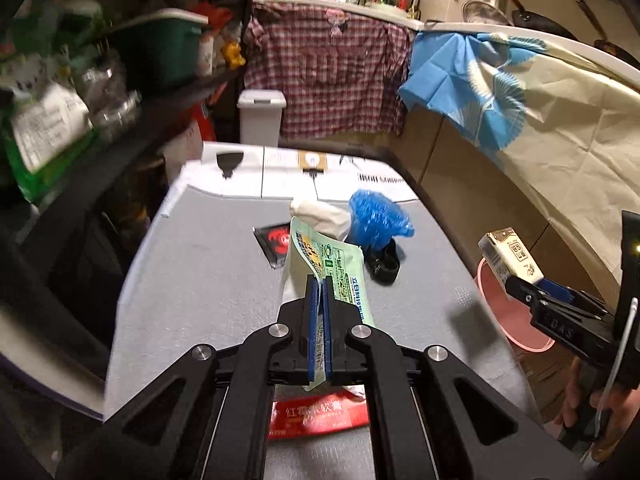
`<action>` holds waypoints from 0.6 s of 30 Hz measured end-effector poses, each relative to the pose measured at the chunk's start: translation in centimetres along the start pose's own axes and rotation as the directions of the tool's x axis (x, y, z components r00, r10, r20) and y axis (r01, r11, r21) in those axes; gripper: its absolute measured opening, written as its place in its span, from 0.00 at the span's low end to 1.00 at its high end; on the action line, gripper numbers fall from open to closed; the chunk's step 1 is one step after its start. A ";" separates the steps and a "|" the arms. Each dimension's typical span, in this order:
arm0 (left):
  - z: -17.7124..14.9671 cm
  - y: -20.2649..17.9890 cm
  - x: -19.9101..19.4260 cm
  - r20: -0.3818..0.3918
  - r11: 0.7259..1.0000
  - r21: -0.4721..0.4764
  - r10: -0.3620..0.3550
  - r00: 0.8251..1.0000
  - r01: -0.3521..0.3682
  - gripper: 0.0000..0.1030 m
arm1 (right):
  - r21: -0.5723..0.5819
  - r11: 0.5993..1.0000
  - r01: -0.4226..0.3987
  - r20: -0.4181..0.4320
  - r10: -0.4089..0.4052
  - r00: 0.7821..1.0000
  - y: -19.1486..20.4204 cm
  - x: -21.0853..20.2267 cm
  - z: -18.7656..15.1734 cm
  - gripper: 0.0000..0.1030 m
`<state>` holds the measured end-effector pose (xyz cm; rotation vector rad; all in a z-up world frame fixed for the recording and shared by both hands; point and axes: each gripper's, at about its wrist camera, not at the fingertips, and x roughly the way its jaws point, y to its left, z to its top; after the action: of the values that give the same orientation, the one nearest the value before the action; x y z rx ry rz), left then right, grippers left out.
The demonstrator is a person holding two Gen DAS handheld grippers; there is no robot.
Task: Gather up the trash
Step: 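Carry the tissue pack and green sachet over the pink bin and open both tools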
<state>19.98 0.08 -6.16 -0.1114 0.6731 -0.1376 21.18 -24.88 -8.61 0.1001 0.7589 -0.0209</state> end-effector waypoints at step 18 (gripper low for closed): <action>2.3 -7.1 -6.1 0.089 0.997 0.069 -0.045 0.995 0.039 0.02 | -0.054 0.997 -0.063 0.101 0.069 0.992 -0.9 -9.9 0.6 0.52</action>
<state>16.06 -5.76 0.41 -0.0666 0.5753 -0.1943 14.35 -26.05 -1.38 0.0749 0.6520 0.0557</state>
